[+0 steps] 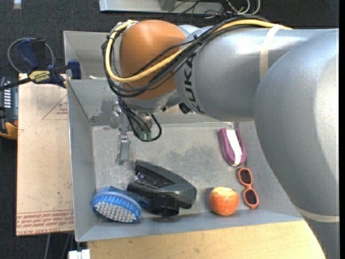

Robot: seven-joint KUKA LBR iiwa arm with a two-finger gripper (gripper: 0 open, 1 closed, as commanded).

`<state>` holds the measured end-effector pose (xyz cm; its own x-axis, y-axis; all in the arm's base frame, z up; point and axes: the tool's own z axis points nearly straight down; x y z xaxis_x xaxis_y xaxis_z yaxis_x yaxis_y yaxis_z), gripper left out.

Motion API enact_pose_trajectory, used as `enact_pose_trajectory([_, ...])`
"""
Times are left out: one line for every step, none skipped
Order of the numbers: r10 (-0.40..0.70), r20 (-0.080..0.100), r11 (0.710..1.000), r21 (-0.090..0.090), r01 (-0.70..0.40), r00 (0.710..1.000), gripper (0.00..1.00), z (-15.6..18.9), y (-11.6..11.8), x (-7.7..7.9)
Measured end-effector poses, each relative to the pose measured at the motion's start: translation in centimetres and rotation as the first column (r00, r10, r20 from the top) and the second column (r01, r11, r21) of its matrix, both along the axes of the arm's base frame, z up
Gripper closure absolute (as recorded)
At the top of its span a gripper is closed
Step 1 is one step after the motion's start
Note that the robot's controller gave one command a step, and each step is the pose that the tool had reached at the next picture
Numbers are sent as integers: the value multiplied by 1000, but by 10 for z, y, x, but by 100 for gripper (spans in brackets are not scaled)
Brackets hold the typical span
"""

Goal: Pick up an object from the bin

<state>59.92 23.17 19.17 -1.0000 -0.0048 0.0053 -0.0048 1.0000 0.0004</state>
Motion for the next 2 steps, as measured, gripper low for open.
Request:
enact_pose_trajectory([-5, 6, 1000, 1, 5, 1000, 0, 5, -2, 2])
enact_pose_trajectory([37, 9, 999, 5, -37, 999, 0, -85, 9, -72])
